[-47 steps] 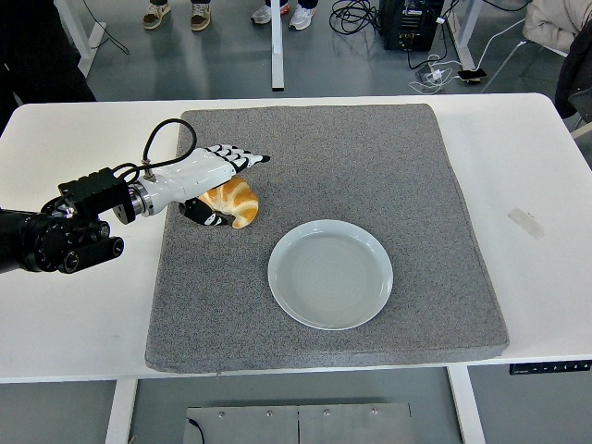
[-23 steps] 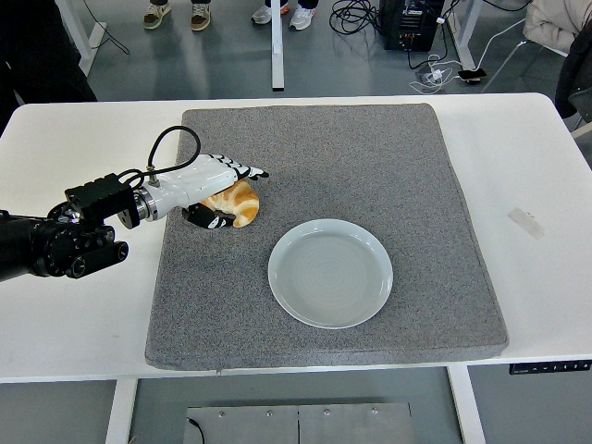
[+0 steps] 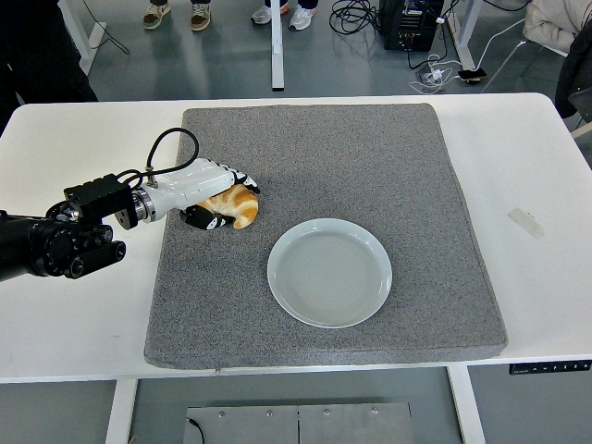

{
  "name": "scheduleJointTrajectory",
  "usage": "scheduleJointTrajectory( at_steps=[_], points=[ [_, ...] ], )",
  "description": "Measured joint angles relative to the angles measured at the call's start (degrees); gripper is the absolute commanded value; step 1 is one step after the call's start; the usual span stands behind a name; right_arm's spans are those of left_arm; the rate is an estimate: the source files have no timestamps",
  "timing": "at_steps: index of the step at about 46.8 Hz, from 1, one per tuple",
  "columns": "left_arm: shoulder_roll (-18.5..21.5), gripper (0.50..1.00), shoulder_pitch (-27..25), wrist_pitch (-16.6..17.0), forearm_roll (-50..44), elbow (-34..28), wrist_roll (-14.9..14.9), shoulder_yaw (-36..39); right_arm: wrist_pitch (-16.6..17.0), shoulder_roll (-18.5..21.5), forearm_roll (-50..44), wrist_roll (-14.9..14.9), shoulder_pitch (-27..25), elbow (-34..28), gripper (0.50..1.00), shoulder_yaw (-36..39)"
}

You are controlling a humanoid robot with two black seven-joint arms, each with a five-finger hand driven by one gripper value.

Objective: Place the bread on the plate

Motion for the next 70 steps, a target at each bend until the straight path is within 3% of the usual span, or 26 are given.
scheduleJointTrajectory(
  at_steps=[2, 27, 38, 55, 70],
  points=[
    [0.0, 0.5, 0.0, -0.2, 0.0, 0.0, 0.0, 0.0, 0.0, 0.0, 0.0, 0.0, 0.0, 0.0, 1.0, 0.0],
    [1.2, 0.5, -2.3, -1.3, 0.0, -0.2, -0.7, -3.4, 0.0, 0.0, 0.0, 0.0, 0.0, 0.0, 1.0, 0.0],
    [3.9, 0.5, -6.0, -1.3, 0.1, -1.0, -2.9, -4.9, 0.0, 0.0, 0.0, 0.0, 0.0, 0.0, 1.0, 0.0],
    [8.0, 0.5, -11.2, -1.2, 0.0, -1.1, -2.9, -7.6, 0.0, 0.0, 0.0, 0.0, 0.0, 0.0, 1.0, 0.0],
    [8.4, 0.5, -13.3, -1.3, 0.4, -2.8, -2.9, -8.7, 0.0, 0.0, 0.0, 0.0, 0.0, 0.0, 1.0, 0.0]
  ],
)
